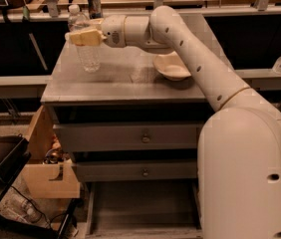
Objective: Pick water bottle from bottom drawer and place on counter
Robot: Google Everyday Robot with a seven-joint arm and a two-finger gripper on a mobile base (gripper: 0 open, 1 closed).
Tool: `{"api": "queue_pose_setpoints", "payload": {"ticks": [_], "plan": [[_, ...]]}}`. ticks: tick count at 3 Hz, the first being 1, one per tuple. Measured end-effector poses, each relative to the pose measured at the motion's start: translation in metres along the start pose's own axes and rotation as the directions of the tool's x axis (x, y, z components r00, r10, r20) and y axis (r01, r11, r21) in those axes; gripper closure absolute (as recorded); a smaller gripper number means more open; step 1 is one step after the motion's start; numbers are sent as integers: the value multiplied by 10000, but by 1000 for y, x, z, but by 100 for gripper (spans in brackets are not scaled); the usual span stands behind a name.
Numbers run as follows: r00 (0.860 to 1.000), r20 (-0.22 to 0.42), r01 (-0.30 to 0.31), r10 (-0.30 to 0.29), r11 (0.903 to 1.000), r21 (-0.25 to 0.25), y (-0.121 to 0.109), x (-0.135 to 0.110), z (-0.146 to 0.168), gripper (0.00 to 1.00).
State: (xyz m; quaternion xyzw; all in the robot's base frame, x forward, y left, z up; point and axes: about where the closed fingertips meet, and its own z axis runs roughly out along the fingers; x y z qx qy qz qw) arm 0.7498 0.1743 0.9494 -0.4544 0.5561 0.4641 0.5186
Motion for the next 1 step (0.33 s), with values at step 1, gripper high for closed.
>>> {"api": "queue_pose_setpoints", "payload": {"ticks": [1], "plan": [[10000, 0, -6, 6, 10000, -46, 1, 0, 3, 0]]}}
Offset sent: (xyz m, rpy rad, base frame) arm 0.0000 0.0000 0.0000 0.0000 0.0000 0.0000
